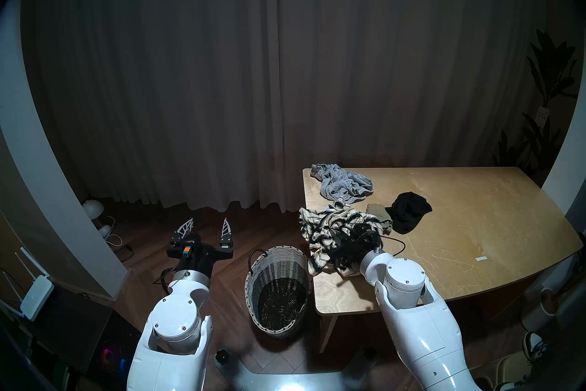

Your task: Toss clothes into the laundry hamper

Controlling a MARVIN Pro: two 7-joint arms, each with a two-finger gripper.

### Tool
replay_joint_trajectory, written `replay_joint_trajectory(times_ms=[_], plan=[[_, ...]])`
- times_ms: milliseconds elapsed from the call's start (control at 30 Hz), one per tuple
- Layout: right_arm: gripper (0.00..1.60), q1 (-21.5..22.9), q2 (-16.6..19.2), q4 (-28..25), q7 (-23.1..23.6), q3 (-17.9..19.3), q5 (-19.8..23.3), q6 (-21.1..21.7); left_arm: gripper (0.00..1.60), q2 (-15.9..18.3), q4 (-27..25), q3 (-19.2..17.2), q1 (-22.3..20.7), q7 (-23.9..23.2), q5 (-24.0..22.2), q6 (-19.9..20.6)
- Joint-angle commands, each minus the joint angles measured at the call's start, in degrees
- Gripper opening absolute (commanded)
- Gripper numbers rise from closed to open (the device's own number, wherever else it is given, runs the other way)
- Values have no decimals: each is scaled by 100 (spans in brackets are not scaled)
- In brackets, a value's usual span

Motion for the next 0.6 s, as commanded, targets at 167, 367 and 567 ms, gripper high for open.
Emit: replay_joint_trajectory(times_ms=[167, 367, 567], plan=[[0, 290, -559, -971, 530, -195, 844, -491, 160, -11, -29, 98, -190, -4, 47, -14], [0, 629, -628, -1372, 445, -589, 1174, -439, 160, -8, 3, 67, -148, 50, 64, -16], [0, 1036, -710, -1660, 97, -990, 1293, -275, 160, 44, 96, -213, -55, 216, 112, -3]])
